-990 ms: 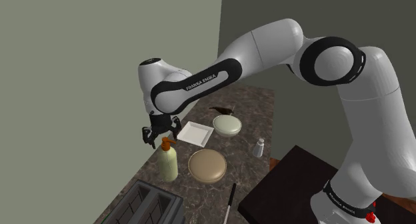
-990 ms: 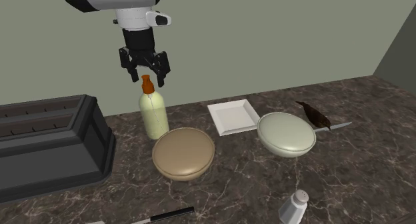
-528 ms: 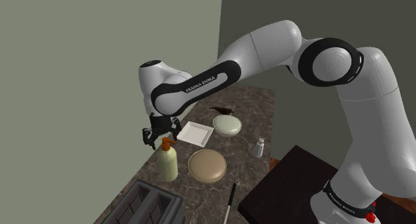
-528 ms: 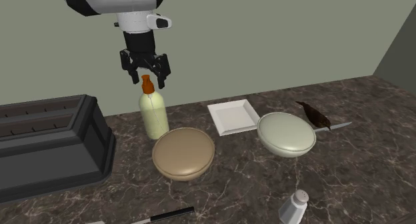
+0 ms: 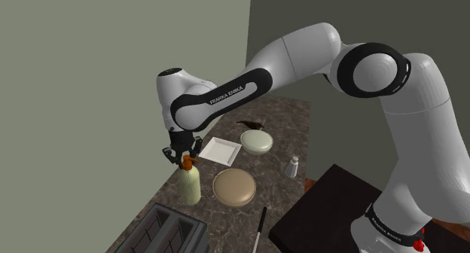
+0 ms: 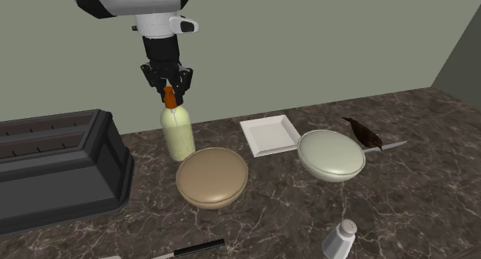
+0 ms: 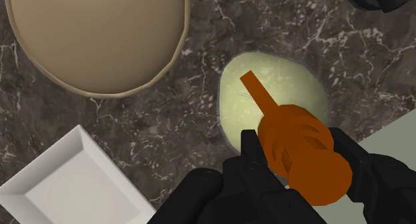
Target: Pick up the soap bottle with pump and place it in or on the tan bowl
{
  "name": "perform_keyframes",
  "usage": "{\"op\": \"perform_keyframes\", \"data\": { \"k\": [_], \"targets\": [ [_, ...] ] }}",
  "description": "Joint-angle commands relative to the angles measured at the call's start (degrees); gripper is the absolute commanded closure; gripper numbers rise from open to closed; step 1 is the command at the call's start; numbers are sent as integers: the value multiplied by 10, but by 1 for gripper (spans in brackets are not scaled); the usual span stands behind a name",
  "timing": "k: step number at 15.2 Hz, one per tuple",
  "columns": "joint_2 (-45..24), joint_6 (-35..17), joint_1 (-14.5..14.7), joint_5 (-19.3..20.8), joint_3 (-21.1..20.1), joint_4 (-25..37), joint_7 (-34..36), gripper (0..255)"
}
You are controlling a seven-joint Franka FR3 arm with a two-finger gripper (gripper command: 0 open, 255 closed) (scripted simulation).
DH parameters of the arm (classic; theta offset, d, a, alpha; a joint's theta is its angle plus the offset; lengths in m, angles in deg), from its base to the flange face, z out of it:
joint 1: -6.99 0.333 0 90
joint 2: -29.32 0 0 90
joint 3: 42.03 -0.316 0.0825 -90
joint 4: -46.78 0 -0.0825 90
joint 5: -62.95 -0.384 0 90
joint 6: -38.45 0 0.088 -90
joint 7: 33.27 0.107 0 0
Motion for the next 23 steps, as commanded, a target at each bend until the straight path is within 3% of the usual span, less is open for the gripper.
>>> {"op": "perform_keyframes", "data": {
  "k": [1,23],
  "targets": [
    [0,0,0,0,0,0,0,255],
    [50,126,-1,-20,-12,79,-11,255]
  ]
}}
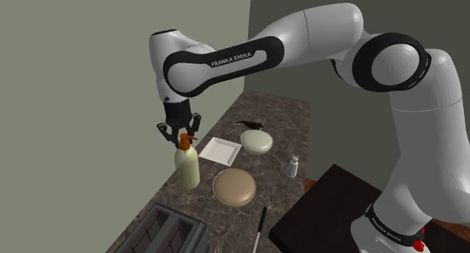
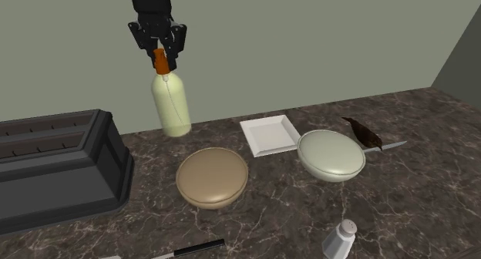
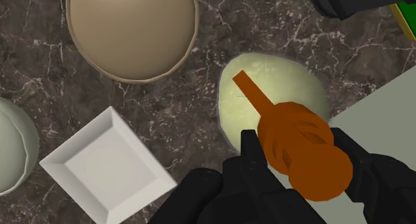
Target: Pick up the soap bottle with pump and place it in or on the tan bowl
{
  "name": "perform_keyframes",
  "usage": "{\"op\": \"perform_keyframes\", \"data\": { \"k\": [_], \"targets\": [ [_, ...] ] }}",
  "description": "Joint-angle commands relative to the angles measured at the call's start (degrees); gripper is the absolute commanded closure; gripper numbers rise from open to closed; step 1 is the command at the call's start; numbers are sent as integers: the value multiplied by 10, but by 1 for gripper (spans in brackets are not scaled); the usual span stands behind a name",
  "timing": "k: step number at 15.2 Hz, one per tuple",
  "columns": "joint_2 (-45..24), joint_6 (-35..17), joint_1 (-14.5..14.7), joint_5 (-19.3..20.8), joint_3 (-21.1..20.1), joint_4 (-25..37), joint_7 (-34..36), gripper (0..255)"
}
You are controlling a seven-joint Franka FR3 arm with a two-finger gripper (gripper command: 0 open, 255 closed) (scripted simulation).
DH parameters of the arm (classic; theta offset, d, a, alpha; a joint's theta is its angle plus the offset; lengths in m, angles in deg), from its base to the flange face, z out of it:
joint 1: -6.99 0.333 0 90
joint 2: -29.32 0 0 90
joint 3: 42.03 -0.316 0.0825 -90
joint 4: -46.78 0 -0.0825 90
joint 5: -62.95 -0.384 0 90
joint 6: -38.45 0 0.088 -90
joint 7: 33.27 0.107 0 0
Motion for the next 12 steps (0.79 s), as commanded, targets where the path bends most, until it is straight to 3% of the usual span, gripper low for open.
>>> {"op": "perform_keyframes", "data": {
  "k": [1,12],
  "targets": [
    [4,14,0,-1,-1,11,-1,255],
    [8,96,8,-5,-4,90,-4,255]
  ]
}}
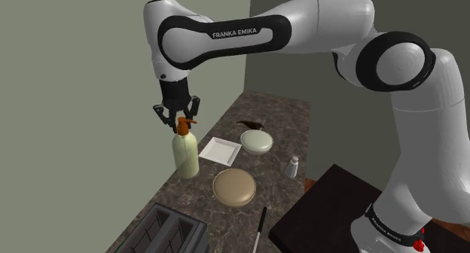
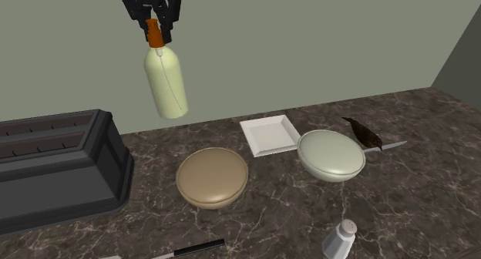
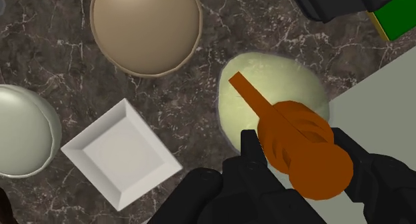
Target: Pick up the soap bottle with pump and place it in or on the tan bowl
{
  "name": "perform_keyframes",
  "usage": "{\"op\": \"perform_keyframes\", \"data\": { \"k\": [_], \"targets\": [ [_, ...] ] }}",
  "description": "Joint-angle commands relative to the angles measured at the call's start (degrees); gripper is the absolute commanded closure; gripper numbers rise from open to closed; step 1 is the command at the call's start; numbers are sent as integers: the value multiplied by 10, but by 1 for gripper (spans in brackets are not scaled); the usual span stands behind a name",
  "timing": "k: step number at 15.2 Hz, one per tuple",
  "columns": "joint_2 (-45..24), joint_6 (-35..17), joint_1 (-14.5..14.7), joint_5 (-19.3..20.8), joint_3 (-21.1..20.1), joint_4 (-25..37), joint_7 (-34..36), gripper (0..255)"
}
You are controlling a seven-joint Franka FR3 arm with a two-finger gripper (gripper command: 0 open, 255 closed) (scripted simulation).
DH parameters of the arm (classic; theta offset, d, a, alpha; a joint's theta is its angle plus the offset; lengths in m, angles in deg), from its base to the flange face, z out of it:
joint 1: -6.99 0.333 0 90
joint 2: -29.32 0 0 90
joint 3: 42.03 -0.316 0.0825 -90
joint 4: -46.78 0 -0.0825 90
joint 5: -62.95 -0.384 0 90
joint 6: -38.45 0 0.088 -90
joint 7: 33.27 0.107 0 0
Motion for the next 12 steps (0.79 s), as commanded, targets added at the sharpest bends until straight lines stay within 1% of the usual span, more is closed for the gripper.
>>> {"op": "perform_keyframes", "data": {
  "k": [1,3,6,12],
  "targets": [
    [0,10,1,0,0,11,0,255],
    [53,-2,-22,-16,-4,-52,-12,255],
    [126,-11,-52,-41,-7,-131,-33,255],
    [260,-4,-98,-90,4,-249,-90,255]
  ]
}}
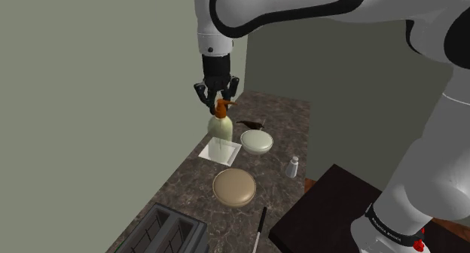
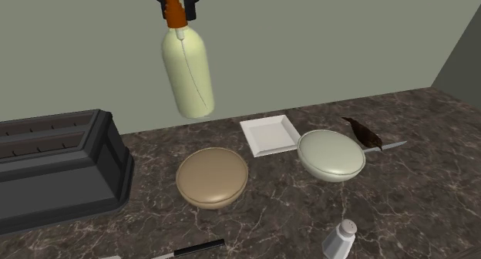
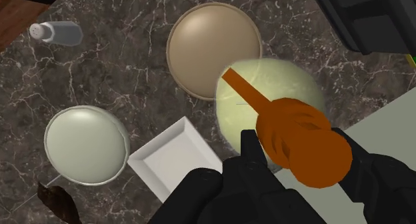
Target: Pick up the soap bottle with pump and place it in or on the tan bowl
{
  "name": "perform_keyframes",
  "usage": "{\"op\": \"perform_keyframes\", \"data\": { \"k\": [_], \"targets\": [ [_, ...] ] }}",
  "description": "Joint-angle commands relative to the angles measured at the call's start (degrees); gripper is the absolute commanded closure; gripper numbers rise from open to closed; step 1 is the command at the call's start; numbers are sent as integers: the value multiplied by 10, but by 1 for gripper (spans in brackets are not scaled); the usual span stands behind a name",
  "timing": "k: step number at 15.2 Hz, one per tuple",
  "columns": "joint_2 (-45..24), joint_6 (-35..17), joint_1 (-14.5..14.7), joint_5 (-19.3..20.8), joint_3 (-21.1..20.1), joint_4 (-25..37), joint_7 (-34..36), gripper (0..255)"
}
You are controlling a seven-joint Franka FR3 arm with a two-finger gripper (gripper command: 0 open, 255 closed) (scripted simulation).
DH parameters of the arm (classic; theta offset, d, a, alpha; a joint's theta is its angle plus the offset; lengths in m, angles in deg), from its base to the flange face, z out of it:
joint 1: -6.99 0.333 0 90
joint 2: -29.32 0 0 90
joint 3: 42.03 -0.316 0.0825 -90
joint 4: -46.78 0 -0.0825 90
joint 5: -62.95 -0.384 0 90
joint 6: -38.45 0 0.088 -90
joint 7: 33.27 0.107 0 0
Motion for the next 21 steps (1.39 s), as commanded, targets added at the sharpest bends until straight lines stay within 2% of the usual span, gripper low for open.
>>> {"op": "perform_keyframes", "data": {
  "k": [1,4,21],
  "targets": [
    [39,5,-11,-14,6,-31,-18,255],
    [100,20,-25,-34,20,-73,-50,255],
    [92,-110,-23,-32,18,-196,-50,255]
  ]
}}
